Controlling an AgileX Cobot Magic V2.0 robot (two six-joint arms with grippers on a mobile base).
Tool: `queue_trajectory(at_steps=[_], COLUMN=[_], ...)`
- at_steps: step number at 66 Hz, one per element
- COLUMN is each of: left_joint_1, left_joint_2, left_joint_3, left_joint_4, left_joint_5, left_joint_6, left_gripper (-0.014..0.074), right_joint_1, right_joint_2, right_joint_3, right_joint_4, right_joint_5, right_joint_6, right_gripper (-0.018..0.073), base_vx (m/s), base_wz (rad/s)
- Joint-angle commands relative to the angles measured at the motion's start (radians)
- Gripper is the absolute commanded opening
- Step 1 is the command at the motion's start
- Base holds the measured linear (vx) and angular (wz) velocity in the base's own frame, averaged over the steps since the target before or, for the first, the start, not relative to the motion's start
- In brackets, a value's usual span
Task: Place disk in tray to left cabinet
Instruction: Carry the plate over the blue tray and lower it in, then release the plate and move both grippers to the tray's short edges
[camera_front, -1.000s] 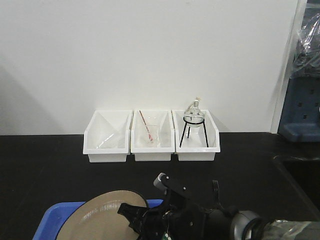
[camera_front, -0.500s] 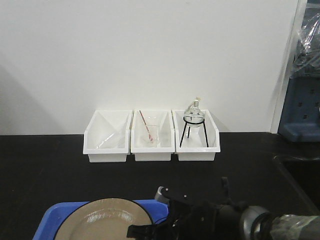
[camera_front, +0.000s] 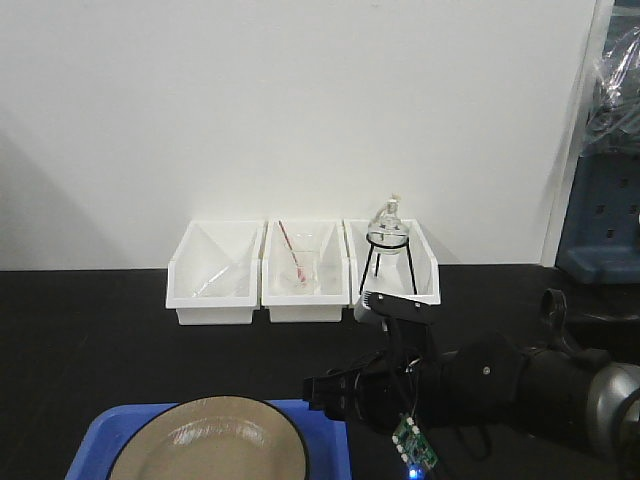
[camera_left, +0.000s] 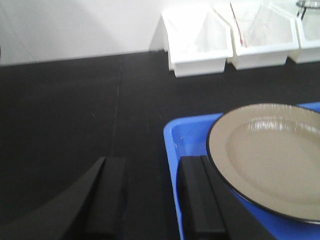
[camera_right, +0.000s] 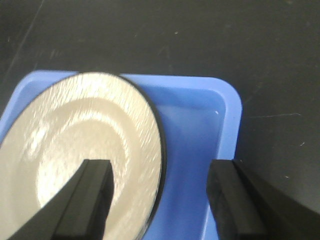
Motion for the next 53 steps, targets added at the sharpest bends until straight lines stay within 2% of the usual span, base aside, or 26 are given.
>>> queue_trajectory(at_steps=[1, 10, 19, 24, 30, 40, 53], left_joint_1=[-0.004, -0.004, -0.004, -0.004, -0.004, -0.004, -0.004], left_joint_2=[0.075, 0.264, 0.506, 0.634, 0.816, 1.036, 1.22], left_joint_3=[-0.099, -0.257, -0.437, -0.534, -0.645, -0.762, -0.849], left_joint_4=[-0.022, -0.044, -0.163, -0.194, -0.194, -0.19, -0.184], left_joint_5=[-0.011, 0.111, 0.218, 0.272, 0.337, 0.363, 0.366], left_joint_6=[-0.003, -0.004, -0.005, -0.003, 0.0, 0.048, 0.059], left_gripper=[0.0426, 0.0488, 0.0507, 0.0506, 0.0506, 0.0506, 0.0506], right_joint_1=[-0.018, -0.081, -0.128, -0.127, -0.127, -0.127, -0.127], right_joint_2=[-0.056, -0.054, -0.048, -0.029, 0.021, 0.106, 0.195], right_joint_3=[-0.026, -0.026, -0.026, -0.036, -0.082, -0.18, -0.281], right_joint_4=[-0.015, -0.02, -0.036, -0.077, -0.13, -0.176, -0.196], right_joint_5=[0.034, 0.127, 0.126, 0.14, 0.199, 0.277, 0.345], right_joint_6=[-0.025, 0.019, 0.017, 0.015, 0.027, 0.085, 0.101], right_gripper=[0.0457, 0.0457, 0.0457, 0.0457, 0.0457, 0.0457, 0.0457], base_vx=[0.0, 0.0, 0.0, 0.0, 0.0, 0.0, 0.0], base_wz=[0.0, 0.0, 0.0, 0.0, 0.0, 0.0, 0.0])
